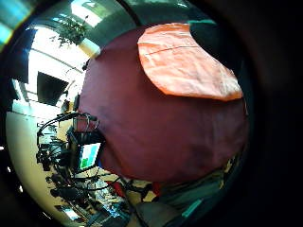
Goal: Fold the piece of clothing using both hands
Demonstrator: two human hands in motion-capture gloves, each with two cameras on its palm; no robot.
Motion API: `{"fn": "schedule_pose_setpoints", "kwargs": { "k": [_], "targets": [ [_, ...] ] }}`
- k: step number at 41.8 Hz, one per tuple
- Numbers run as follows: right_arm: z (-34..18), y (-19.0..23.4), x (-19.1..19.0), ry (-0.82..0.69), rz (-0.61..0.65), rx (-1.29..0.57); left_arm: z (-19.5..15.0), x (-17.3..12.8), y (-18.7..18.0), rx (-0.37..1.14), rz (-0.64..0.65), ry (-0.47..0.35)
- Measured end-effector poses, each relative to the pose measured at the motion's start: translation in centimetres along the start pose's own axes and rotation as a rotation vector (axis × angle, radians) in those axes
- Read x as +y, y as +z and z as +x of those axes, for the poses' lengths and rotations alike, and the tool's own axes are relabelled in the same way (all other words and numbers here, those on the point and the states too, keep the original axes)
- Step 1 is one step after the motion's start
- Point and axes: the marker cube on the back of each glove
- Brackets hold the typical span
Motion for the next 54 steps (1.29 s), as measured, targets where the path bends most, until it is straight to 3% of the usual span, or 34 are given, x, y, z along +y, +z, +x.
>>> {"fn": "schedule_pose_setpoints", "kwargs": {
  "k": [4,19,25,30,35,42,47,50,52,54],
  "targets": [
    [1.8,0.7,-0.1,0.026,-0.015,0.016,2.0,1.4,1.2,0.110,-0.120,0.016],
    [8.0,6.1,-1.6,0.089,-0.150,0.014,3.9,0.2,5.8,0.206,-0.202,0.022],
    [9.1,8.5,-2.1,0.084,-0.222,0.031,3.6,0.2,7.1,0.182,-0.309,0.008],
    [10.0,11.0,-3.0,0.070,-0.239,0.048,4.5,1.2,6.0,0.141,-0.414,0.055],
    [10.4,12.0,-3.1,0.087,-0.247,0.078,4.4,-0.2,7.8,0.010,-0.325,0.112],
    [10.5,12.2,-3.1,0.088,-0.191,0.102,4.8,0.1,8.3,-0.008,-0.301,0.128],
    [11.0,13.0,-4.0,0.052,-0.087,0.190,4.6,-2.3,11.9,-0.067,-0.091,0.171],
    [10.5,12.2,-3.5,0.033,-0.069,0.227,4.4,-3.4,11.6,-0.112,0.008,0.191],
    [10.2,11.5,-3.3,0.029,-0.071,0.232,4.3,-3.2,11.4,-0.100,-0.010,0.195],
    [10.0,10.8,-3.1,0.028,-0.083,0.217,4.2,-1.9,11.1,-0.067,-0.117,0.190]
  ]
}}
